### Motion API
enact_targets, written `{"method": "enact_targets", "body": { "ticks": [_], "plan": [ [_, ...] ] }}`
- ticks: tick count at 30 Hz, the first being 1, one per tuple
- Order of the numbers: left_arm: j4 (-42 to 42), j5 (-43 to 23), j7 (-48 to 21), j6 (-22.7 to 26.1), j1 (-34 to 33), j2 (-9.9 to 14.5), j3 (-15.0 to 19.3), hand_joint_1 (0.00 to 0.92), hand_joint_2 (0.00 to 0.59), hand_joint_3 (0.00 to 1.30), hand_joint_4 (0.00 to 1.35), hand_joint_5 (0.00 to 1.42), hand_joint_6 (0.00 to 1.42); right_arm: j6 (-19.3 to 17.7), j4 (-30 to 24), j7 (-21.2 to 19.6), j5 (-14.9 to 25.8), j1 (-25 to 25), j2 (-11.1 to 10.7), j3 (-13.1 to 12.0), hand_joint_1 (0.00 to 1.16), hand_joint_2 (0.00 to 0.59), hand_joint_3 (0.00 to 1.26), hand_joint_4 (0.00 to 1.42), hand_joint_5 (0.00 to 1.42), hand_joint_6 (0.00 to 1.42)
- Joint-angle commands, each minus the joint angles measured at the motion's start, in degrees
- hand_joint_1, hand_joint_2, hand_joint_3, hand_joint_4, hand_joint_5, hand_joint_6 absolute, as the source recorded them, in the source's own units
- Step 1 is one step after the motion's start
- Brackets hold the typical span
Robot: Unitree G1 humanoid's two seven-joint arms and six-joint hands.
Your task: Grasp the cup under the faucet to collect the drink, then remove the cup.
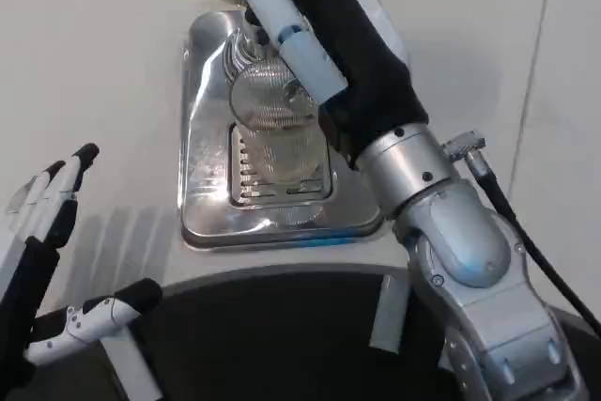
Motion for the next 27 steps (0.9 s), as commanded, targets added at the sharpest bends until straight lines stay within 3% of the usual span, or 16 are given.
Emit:
{"method": "enact_targets", "body": {
  "ticks": [1, 4, 8, 14, 20, 27],
  "plan": [
    [0.6, -0.2, 0.0, -0.4, 0.3, 0.0, 0.5, 0.000, 0.058, 0.00, 0.00, 0.00, 0.00, 3.9, 1.4, 5.7, -0.6, -4.1, -2.1, 3.2, 0.00, 0.451, 0.00, 0.00, 0.00, 0.00],
    [0.7, -0.1, 0.1, -0.1, 0.2, -0.2, 0.3, 0.000, 0.058, 0.00, 0.00, 0.00, 0.00, 7.9, 2.9, 10.2, -1.2, -7.3, -4.5, 5.0, 0.00, 0.453, 0.00, 0.00, 0.00, 0.00],
    [0.5, 0.3, 0.3, 0.1, 0.3, -0.5, 0.2, 0.000, 0.055, 0.00, 0.00, 0.00, 0.00, 11.1, 2.5, 13.0, -2.9, -9.7, -6.7, 7.5, 0.00, 0.452, 0.00, 0.00, 0.00, 0.00],
    [0.3, 1.0, 0.5, 0.3, 0.0, -0.9, 0.1, 0.000, 0.051, 0.00, 0.00, 0.00, 0.00, 14.1, 0.0, 15.3, -11.2, -13.5, -10.7, 13.2, 0.00, 0.458, 0.00, 0.00, 0.00, 0.00],
    [0.1, 1.5, 0.2, 1.0, -0.4, -1.1, 0.0, 0.000, 0.047, 0.00, 0.00, 0.00, 0.00, 15.4, -1.5, 16.7, -19.0, -14.5, -12.6, 17.7, 0.00, 0.480, 0.00, 0.00, 0.00, 0.00],
    [-0.2, 1.7, 0.1, 1.4, -0.8, -1.3, -0.2, 0.000, 0.046, 0.00, 0.00, 0.00, 0.00, 15.4, -0.8, 17.4, -26.3, -15.0, -12.4, 19.8, 0.00, 0.499, 0.00, 0.00, 0.00, 0.00]
  ]
}}
